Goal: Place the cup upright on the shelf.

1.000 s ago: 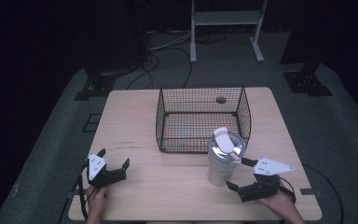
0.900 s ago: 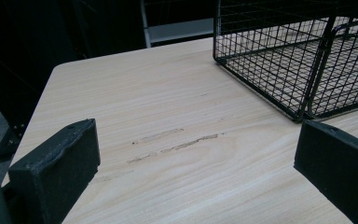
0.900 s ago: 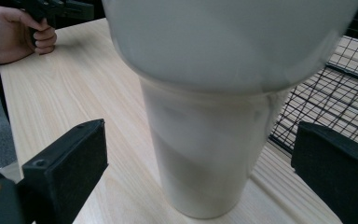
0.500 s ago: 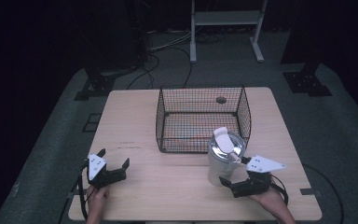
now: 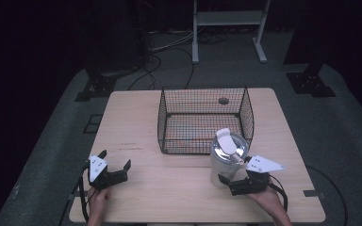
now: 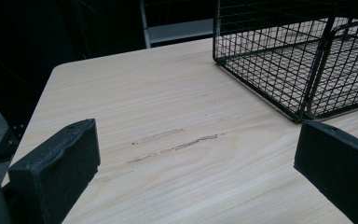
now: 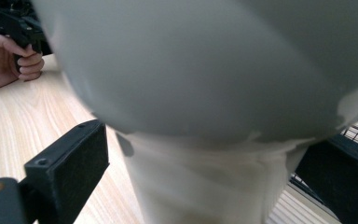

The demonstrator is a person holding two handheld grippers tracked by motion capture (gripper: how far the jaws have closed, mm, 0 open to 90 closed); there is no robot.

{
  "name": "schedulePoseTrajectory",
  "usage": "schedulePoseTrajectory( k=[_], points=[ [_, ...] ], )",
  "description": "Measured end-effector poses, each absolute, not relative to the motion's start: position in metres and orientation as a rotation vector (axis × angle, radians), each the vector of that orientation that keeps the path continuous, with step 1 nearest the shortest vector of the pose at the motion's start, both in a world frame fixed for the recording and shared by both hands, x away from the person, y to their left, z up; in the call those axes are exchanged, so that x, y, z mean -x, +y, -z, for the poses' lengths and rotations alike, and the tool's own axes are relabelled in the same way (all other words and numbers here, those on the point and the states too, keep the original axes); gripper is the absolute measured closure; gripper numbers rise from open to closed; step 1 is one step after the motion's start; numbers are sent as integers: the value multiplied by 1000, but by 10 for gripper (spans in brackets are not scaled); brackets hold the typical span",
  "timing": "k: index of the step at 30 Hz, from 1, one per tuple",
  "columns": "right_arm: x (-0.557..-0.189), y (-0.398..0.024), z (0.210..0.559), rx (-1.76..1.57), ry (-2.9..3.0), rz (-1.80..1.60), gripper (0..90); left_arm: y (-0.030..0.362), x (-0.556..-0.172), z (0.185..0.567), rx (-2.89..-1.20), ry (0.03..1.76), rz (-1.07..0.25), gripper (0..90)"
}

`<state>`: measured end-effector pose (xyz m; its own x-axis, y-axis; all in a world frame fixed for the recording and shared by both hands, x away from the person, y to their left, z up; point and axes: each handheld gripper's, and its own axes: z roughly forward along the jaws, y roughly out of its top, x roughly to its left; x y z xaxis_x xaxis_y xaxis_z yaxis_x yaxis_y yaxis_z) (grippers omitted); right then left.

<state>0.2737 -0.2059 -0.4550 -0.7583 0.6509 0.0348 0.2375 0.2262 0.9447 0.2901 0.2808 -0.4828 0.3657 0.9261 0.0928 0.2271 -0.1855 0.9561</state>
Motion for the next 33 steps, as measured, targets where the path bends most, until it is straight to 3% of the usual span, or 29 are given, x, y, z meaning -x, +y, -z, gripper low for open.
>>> schedulePoseTrajectory(
  k=[33],
  points=[
    [-281,-197,455,-760,2139,-1541,93,282,-290,483,-1648,1043,-900,0]
  ],
)
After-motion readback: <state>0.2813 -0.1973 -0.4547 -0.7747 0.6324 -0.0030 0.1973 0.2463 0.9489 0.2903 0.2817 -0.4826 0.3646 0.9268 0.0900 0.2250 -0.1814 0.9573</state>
